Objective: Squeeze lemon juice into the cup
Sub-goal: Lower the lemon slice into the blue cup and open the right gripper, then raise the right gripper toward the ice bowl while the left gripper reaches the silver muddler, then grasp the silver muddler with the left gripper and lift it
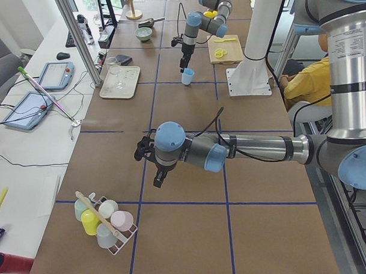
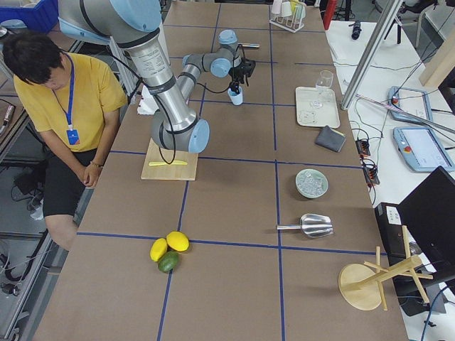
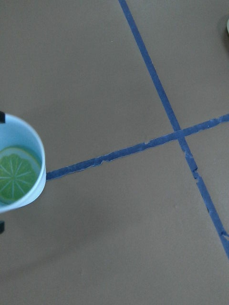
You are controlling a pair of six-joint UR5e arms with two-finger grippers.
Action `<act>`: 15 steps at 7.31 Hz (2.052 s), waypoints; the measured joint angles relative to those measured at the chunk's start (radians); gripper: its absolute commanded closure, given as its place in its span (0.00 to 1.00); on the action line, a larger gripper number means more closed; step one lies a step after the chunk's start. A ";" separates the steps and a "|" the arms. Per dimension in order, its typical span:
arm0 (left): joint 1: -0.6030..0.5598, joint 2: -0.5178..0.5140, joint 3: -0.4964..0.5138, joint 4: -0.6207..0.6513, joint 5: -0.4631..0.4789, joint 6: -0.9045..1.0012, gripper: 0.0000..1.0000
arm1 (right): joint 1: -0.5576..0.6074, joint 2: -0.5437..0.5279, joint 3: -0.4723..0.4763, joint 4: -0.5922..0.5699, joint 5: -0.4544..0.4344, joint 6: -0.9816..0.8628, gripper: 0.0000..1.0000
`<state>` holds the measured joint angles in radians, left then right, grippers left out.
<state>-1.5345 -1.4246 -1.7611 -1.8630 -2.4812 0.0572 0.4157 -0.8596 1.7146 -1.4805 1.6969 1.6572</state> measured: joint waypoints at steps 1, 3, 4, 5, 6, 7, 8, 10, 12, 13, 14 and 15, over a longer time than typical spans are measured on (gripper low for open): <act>0.000 0.008 0.000 -0.010 -0.016 -0.001 0.00 | 0.006 -0.001 0.005 0.000 0.019 -0.001 0.13; 0.021 0.006 0.010 -0.068 -0.032 -0.035 0.00 | 0.061 -0.048 0.057 -0.001 0.107 -0.010 0.13; 0.087 -0.015 0.018 -0.102 -0.029 -0.109 0.00 | 0.108 -0.115 0.115 -0.002 0.155 -0.049 0.03; 0.161 -0.040 0.022 -0.127 -0.012 -0.226 0.00 | 0.161 -0.197 0.174 -0.002 0.196 -0.120 0.00; 0.224 -0.067 0.032 -0.143 0.017 -0.348 0.00 | 0.225 -0.287 0.225 0.000 0.236 -0.203 0.00; 0.292 -0.104 0.049 -0.146 0.061 -0.456 0.00 | 0.311 -0.380 0.260 0.001 0.293 -0.312 0.00; 0.358 -0.137 0.068 -0.144 0.119 -0.540 0.00 | 0.405 -0.466 0.274 0.001 0.363 -0.455 0.00; 0.449 -0.195 0.131 -0.136 0.192 -0.640 0.02 | 0.566 -0.600 0.261 -0.001 0.464 -0.744 0.00; 0.533 -0.223 0.195 -0.139 0.229 -0.706 0.04 | 0.701 -0.664 0.185 -0.001 0.622 -0.968 0.00; 0.556 -0.232 0.211 -0.139 0.242 -0.726 0.13 | 0.731 -0.676 0.163 -0.001 0.670 -1.017 0.00; 0.568 -0.237 0.217 -0.136 0.248 -0.735 0.25 | 0.742 -0.681 0.153 -0.001 0.690 -1.038 0.00; 0.576 -0.238 0.218 -0.133 0.251 -0.739 0.30 | 0.746 -0.684 0.149 0.000 0.697 -1.045 0.00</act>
<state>-0.9583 -1.6623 -1.5429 -1.9963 -2.2299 -0.6822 1.1620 -1.5433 1.8641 -1.4808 2.3939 0.6126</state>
